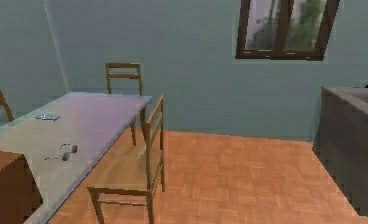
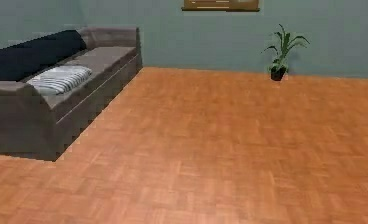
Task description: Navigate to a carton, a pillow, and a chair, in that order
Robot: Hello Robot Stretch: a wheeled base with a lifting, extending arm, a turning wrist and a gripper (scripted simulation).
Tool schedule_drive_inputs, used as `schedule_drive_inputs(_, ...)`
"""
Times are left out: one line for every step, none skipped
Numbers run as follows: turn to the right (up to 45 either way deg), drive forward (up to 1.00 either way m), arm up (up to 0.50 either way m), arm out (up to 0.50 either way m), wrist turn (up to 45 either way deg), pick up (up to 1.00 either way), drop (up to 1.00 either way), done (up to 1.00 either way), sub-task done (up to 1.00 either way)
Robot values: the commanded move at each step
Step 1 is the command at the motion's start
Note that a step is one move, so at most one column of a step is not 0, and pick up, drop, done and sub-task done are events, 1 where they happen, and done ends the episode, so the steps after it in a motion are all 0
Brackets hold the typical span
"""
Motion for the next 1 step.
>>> schedule_drive_inputs(45.0,0.00,0.00,0.00,0.0,0.00,0.00,0.00,0.00)
